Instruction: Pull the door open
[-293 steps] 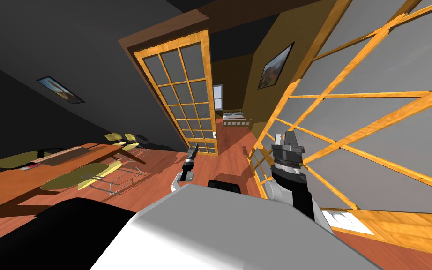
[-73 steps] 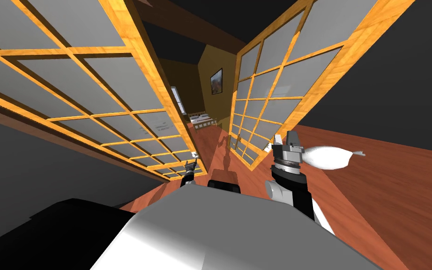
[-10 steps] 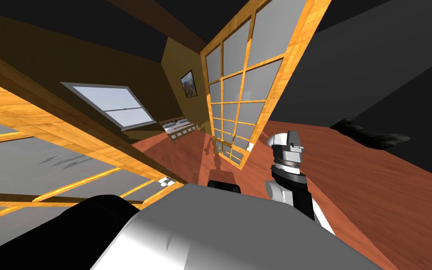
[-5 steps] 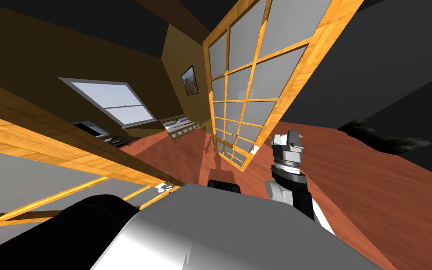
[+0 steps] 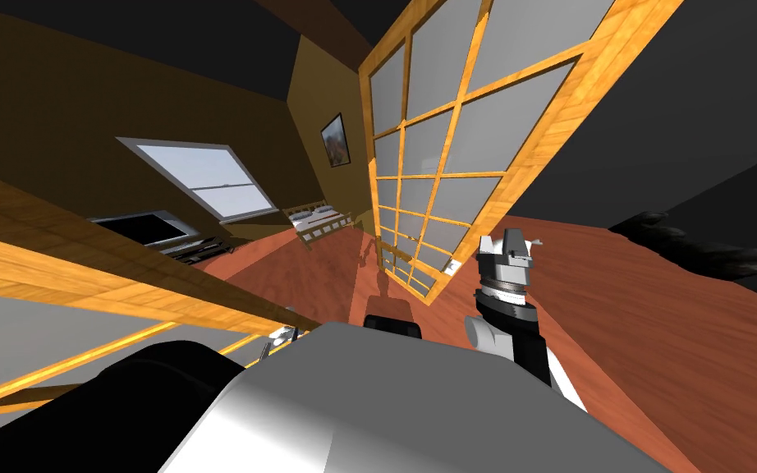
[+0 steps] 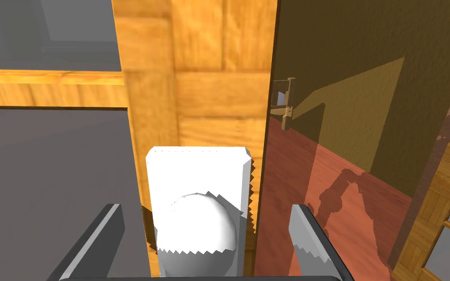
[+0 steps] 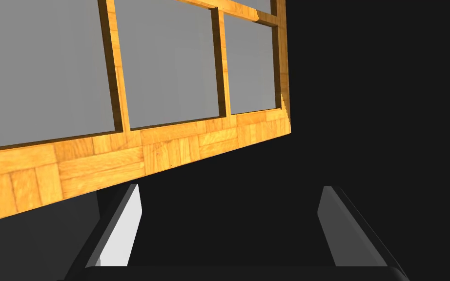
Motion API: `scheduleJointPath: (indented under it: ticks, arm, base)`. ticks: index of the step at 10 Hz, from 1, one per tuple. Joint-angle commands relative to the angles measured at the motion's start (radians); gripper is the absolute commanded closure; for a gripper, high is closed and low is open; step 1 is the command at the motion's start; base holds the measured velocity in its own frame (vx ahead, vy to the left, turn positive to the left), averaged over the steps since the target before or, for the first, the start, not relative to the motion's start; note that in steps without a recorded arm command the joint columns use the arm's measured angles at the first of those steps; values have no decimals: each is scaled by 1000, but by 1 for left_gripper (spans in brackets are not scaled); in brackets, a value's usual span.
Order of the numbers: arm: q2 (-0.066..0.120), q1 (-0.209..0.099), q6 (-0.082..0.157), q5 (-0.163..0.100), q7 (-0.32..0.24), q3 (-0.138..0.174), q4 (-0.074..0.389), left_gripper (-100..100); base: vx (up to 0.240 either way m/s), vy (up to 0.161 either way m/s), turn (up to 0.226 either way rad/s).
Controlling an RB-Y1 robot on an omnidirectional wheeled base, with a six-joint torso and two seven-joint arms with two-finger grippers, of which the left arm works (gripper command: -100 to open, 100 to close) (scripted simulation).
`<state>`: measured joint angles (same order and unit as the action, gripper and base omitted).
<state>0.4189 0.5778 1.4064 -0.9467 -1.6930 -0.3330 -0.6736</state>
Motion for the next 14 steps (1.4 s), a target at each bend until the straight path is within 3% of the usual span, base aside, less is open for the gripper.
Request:
scheduleJointPath:
  ticks: [1, 6, 14]
  arm:
    - [-2, 1, 3, 0, 2, -1, 0, 100]
    - [-2, 1, 3, 0, 2, -1, 0, 100]
    - [28, 4, 65, 87, -5, -107, -5, 100]
  base:
    - [0, 0, 0]
    - [-6, 1, -1]
    - [-222, -36, -39]
